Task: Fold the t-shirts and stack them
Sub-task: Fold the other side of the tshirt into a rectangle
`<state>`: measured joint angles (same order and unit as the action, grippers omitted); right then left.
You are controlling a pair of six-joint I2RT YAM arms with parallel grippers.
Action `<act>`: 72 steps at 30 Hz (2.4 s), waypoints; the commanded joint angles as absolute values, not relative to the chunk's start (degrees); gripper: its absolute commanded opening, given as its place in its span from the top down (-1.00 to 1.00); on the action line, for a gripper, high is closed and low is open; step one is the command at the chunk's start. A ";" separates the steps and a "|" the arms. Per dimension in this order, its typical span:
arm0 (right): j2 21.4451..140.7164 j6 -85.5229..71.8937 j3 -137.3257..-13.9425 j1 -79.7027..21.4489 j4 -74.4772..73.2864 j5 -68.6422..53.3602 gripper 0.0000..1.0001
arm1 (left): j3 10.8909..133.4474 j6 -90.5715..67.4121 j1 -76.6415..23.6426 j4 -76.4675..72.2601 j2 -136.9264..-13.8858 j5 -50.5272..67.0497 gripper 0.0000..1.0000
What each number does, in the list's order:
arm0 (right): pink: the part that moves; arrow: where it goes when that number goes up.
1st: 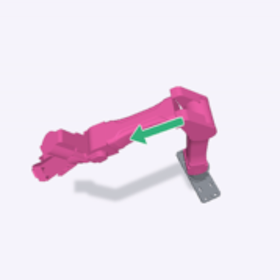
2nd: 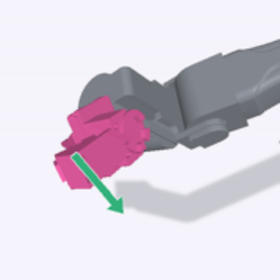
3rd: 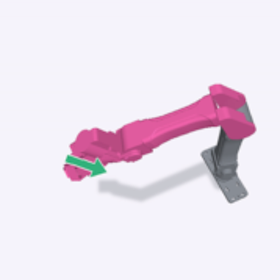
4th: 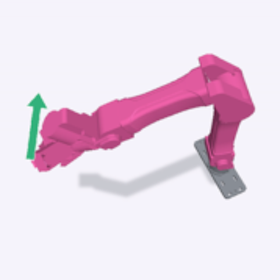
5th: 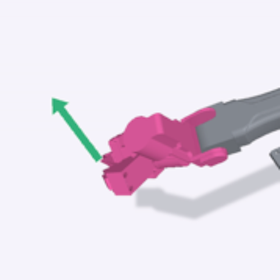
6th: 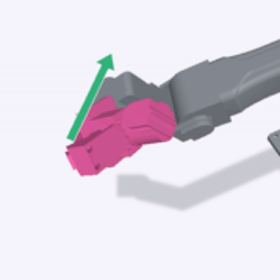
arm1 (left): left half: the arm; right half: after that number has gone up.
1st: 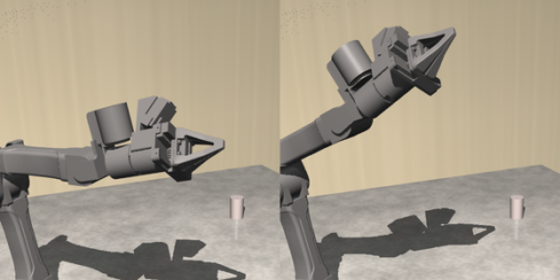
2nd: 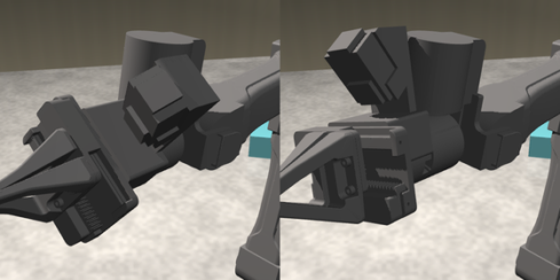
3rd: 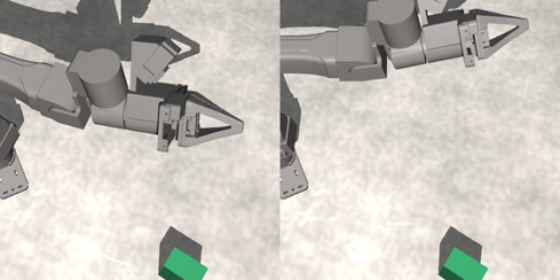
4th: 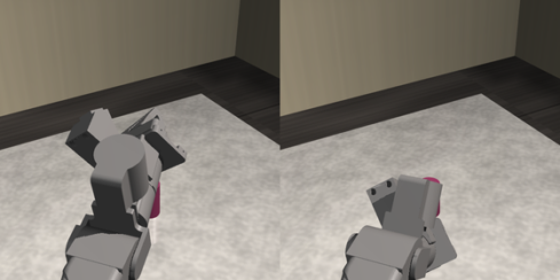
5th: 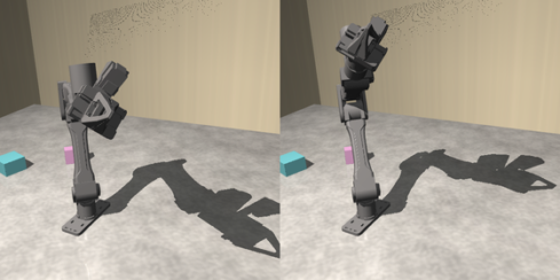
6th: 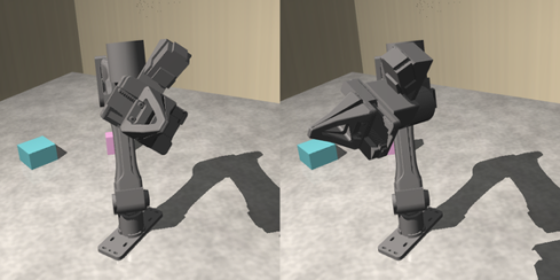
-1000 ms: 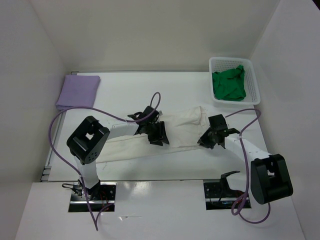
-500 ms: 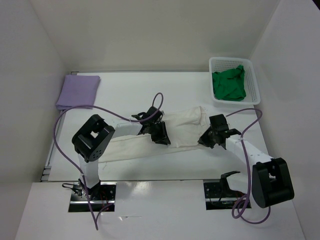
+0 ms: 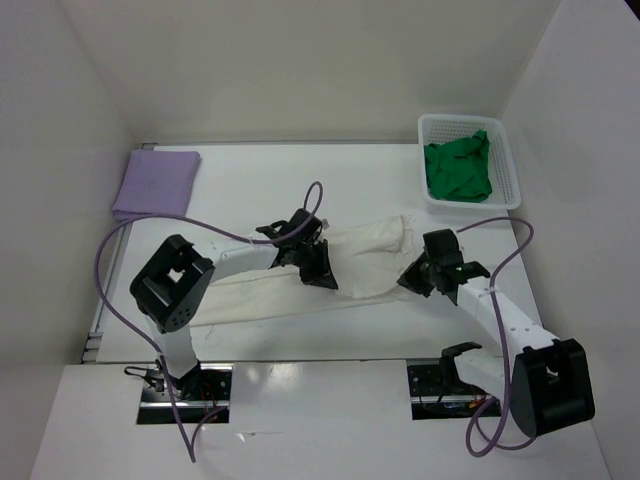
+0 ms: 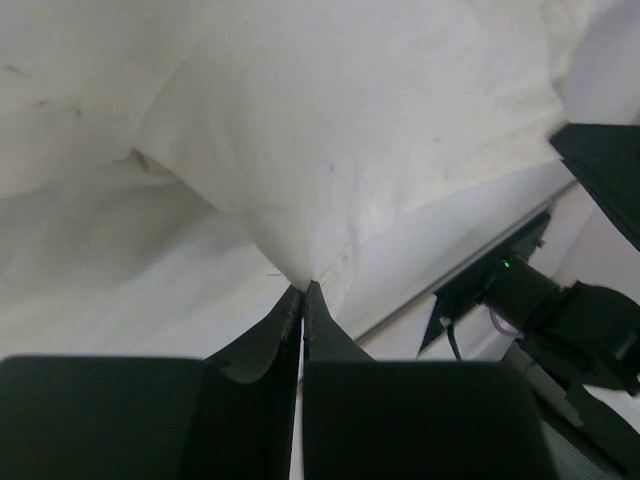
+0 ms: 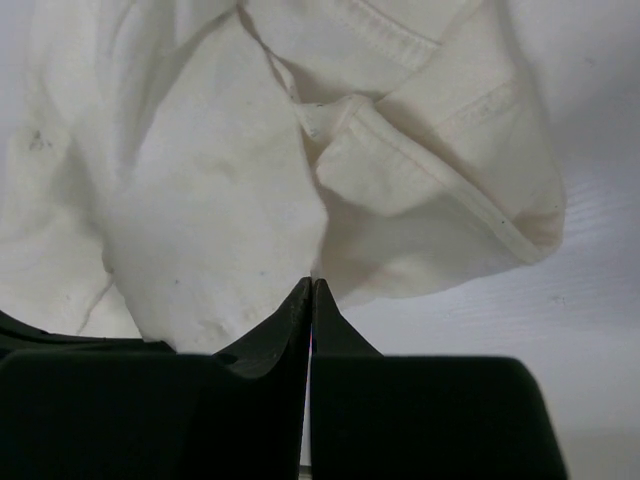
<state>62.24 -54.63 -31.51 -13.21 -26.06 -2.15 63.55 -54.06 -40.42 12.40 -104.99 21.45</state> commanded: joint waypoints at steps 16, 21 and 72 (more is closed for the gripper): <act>52.38 -59.07 -40.95 -16.00 -42.79 0.87 1.00 | 57.39 -51.86 -35.43 12.48 -96.94 31.73 1.00; 53.87 -58.54 -40.52 -16.52 -43.43 -1.14 1.00 | 59.41 -47.82 -35.42 14.68 -103.70 34.09 0.67; 79.37 -43.59 -50.36 -7.03 -15.21 0.62 0.12 | 69.70 -48.87 -42.80 16.17 -112.24 23.99 0.43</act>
<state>78.43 -44.88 -48.07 -7.46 -18.37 -0.01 69.21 -47.99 -42.65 17.76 -111.53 24.18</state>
